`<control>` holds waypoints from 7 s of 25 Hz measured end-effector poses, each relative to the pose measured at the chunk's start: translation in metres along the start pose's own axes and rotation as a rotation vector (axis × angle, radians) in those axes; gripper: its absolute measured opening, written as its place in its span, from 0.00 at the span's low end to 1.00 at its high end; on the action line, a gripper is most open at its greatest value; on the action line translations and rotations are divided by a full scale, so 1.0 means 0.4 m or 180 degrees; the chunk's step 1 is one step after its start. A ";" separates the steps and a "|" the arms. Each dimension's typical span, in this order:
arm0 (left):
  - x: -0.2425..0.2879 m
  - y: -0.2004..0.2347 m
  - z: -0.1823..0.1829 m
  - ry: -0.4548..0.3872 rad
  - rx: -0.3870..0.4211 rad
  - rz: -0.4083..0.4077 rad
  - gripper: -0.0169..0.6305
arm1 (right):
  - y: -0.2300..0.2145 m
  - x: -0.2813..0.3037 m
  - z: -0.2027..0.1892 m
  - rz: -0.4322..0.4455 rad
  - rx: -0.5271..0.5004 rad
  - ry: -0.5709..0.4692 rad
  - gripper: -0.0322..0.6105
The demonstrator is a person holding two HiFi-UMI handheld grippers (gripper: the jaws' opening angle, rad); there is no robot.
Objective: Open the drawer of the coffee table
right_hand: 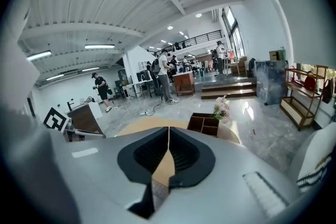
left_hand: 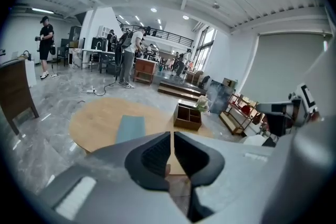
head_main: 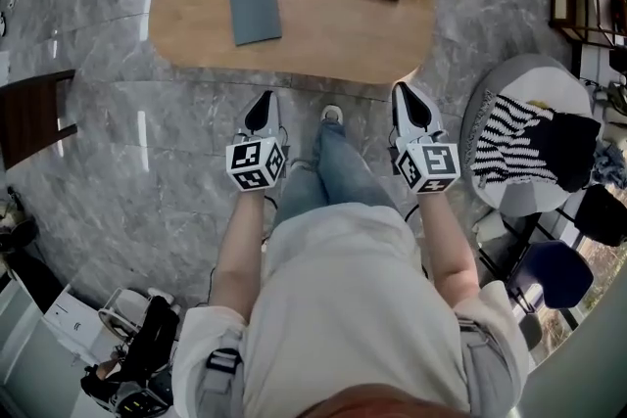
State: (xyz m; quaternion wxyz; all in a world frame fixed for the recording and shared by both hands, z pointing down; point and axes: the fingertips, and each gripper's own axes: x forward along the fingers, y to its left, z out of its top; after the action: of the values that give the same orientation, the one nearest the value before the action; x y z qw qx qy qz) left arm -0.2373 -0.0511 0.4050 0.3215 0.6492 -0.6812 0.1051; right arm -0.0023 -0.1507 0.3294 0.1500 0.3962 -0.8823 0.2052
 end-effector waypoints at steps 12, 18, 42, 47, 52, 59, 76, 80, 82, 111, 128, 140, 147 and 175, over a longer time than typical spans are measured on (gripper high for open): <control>0.156 0.107 -0.237 0.0427 0.0164 -0.0245 0.20 | -0.118 0.053 -0.313 -0.0381 0.0155 0.0359 0.16; 0.238 0.145 -0.396 0.0707 0.0459 -0.0434 0.29 | -0.162 0.086 -0.508 -0.0406 0.0289 0.0559 0.20; 0.634 0.328 -0.670 0.0742 0.0770 -0.0379 0.86 | -0.401 0.295 -0.985 -0.0622 0.0011 0.1160 0.59; 0.665 0.336 -0.666 0.0643 0.0828 -0.0340 0.89 | -0.419 0.348 -1.010 -0.0566 -0.0070 0.1149 0.63; 0.672 0.329 -0.669 0.0592 0.0766 -0.0312 0.89 | -0.434 0.397 -0.998 -0.0540 -0.0100 0.1044 0.64; 0.673 0.318 -0.664 0.0573 0.0557 -0.0307 0.88 | -0.414 0.421 -0.994 -0.0451 -0.0043 0.1013 0.60; 0.674 0.305 -0.663 0.0649 0.0624 -0.0200 0.61 | -0.416 0.422 -0.991 -0.0509 -0.0005 0.1012 0.58; 0.672 0.304 -0.662 0.0688 0.0710 -0.0237 0.61 | -0.415 0.421 -0.989 -0.0494 -0.0020 0.1034 0.58; 0.668 0.303 -0.665 0.0721 0.0772 -0.0286 0.61 | -0.416 0.414 -0.993 -0.0503 -0.0060 0.1075 0.55; 0.524 0.294 -0.776 0.0960 0.0699 -0.0298 0.58 | -0.344 0.282 -1.082 -0.0580 0.0036 0.1344 0.54; 0.401 0.287 -0.880 0.1110 0.0704 -0.0300 0.58 | -0.280 0.172 -1.163 -0.0575 0.0055 0.1467 0.53; 0.330 0.287 -0.937 0.1171 0.0703 -0.0271 0.57 | -0.240 0.106 -1.211 -0.0577 0.0067 0.1508 0.53; 0.299 0.290 -0.965 0.1231 0.0708 -0.0261 0.57 | -0.217 0.074 -1.239 -0.0599 0.0104 0.1544 0.53; 0.303 0.314 -1.104 0.1603 0.0453 -0.0121 0.56 | -0.219 0.063 -1.376 -0.0726 0.0174 0.1901 0.53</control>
State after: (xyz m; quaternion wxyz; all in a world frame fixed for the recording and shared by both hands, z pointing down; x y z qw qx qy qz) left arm -0.2179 0.1145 0.8494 0.4364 0.6363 -0.5583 0.3050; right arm 0.1045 0.0453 0.8407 0.4138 0.4187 -0.7433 0.3179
